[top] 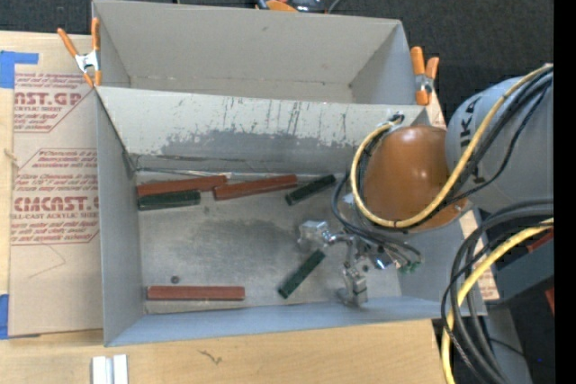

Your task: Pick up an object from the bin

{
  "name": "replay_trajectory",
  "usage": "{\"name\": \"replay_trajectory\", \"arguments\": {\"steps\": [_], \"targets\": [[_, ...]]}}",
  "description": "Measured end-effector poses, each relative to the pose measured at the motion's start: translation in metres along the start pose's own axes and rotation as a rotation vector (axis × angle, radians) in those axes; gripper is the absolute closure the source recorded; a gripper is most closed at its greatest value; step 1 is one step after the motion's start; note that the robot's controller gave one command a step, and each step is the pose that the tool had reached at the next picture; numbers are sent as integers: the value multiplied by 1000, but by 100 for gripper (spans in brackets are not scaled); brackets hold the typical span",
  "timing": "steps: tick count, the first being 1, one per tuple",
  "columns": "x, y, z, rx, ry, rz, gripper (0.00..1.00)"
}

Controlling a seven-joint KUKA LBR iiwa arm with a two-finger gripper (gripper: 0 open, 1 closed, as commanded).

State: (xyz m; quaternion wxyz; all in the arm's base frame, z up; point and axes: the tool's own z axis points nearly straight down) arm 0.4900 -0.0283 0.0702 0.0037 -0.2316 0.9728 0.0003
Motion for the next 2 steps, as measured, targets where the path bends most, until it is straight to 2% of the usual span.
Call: {"name": "replay_trajectory", "arguments": {"steps": [1, 2], "targets": [[1, 0, 0, -2, 4, 2, 100], [-15, 25, -158, 2, -1, -40, 100]]}}
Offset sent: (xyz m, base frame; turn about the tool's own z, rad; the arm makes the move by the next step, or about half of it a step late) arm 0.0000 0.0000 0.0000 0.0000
